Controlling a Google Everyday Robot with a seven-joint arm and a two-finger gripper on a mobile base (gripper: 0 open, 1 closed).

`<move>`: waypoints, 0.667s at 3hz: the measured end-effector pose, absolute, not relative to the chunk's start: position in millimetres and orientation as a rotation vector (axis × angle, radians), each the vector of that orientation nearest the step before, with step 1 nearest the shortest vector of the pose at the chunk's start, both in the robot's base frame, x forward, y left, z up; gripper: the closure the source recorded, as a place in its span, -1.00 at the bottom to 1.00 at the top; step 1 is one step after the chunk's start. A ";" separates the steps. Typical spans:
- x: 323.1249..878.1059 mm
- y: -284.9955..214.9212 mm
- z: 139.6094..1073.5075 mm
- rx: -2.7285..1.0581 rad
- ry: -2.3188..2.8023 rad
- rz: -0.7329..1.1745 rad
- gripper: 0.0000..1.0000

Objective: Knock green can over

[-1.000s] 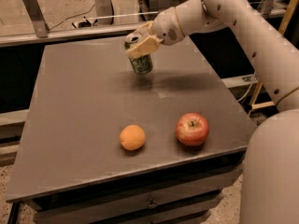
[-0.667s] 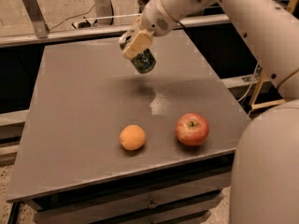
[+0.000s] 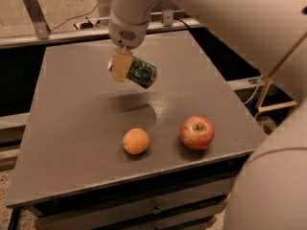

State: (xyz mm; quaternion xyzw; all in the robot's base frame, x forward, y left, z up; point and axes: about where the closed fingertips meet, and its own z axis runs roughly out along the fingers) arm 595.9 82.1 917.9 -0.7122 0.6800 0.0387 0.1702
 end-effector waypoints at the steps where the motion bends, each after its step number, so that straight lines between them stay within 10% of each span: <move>1: 588.9 89.1 875.7 -2.206 1.985 -0.123 0.19; 2: 613.6 65.8 853.4 -2.311 1.979 -0.410 -0.28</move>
Offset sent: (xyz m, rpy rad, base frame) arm 0.0725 -0.0657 -0.0675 -0.7772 -0.2632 0.0600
